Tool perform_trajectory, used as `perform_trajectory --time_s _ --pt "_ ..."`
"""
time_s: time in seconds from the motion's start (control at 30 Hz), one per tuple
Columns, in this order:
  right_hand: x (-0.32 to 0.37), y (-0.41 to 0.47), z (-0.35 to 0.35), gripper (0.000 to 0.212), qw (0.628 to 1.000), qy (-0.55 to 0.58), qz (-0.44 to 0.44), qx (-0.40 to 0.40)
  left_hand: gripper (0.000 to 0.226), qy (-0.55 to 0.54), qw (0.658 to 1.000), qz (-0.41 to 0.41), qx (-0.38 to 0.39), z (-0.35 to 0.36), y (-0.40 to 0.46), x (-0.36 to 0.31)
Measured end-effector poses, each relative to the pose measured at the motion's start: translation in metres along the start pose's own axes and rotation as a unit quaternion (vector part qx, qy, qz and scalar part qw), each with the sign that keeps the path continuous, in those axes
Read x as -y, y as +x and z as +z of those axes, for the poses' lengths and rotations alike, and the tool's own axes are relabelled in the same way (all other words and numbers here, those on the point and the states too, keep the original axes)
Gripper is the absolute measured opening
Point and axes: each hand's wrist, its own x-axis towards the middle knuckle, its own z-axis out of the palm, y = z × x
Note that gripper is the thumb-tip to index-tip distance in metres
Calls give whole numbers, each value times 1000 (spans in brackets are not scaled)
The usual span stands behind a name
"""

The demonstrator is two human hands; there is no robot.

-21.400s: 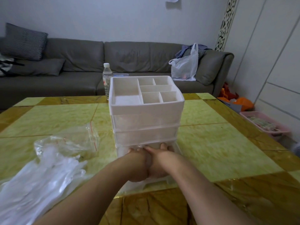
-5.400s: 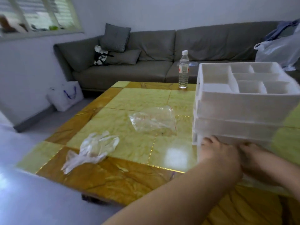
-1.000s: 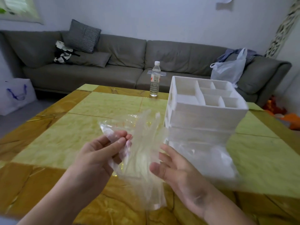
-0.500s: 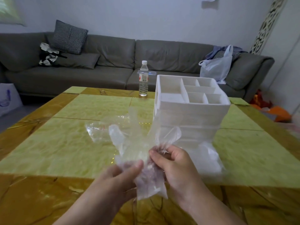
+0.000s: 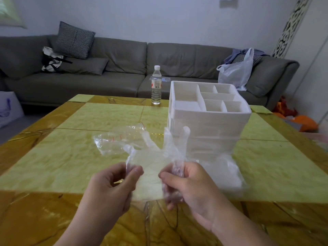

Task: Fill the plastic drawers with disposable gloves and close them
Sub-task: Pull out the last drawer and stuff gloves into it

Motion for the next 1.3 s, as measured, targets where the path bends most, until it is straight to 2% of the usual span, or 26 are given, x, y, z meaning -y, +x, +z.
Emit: perform_trajectory --time_s 0.1,0.17,0.27,0.33,0.4,0.5,0.67,0.9,1.0,1.03,1.1,1.13,1.17,1.2,1.27,1.3 --pt "5 2 -13 5 1000 -8 -12 -6 26 -42 999 -23 -20 -12 7 -4" --pt "5 2 -17 9 1000 -5 -13 3 36 -74 995 -71 -5 -15 9 -3" --pt "1 2 -15 17 1000 -14 -20 18 51 -123 969 -183 110 -7 5 -1" --pt "-1 1 -11 22 999 -32 -23 37 41 -115 965 -192 133 1 1 2" --pt "-1 0 -9 26 997 -45 -24 63 30 -105 979 -155 81 4 0 3" --pt "3 -2 -10 30 994 -52 -29 89 30 -103 989 -107 -1 -3 6 3" --pt "7 -2 -17 33 994 -46 -38 92 29 -141 986 -74 -54 -18 15 4" --pt "9 -1 -22 35 995 -43 -43 74 35 -231 960 -131 -89 -25 22 15" --pt "12 -2 -26 34 996 -32 -41 68 39 -231 951 -177 -102 -32 28 12" --pt "12 -2 -27 34 996 -31 -41 71 47 -216 950 -214 -76 -35 28 10" --pt "12 -3 -27 35 995 -39 -37 89 72 -178 936 -298 55 -36 26 4" --pt "12 -4 -25 35 993 -49 -33 101 79 -181 925 -312 120 -34 23 3" --pt "11 -5 -24 36 991 -60 -27 116 76 -197 920 -302 154 -30 20 1" --pt "11 -6 -23 38 989 -68 -20 131 63 -216 923 -278 156 -27 17 -1" --pt "11 -7 -22 39 985 -76 -11 153 34 -203 953 -207 87 -23 21 4" --pt "11 -7 -24 39 985 -79 -11 155 28 -173 970 -163 44 -22 23 5"
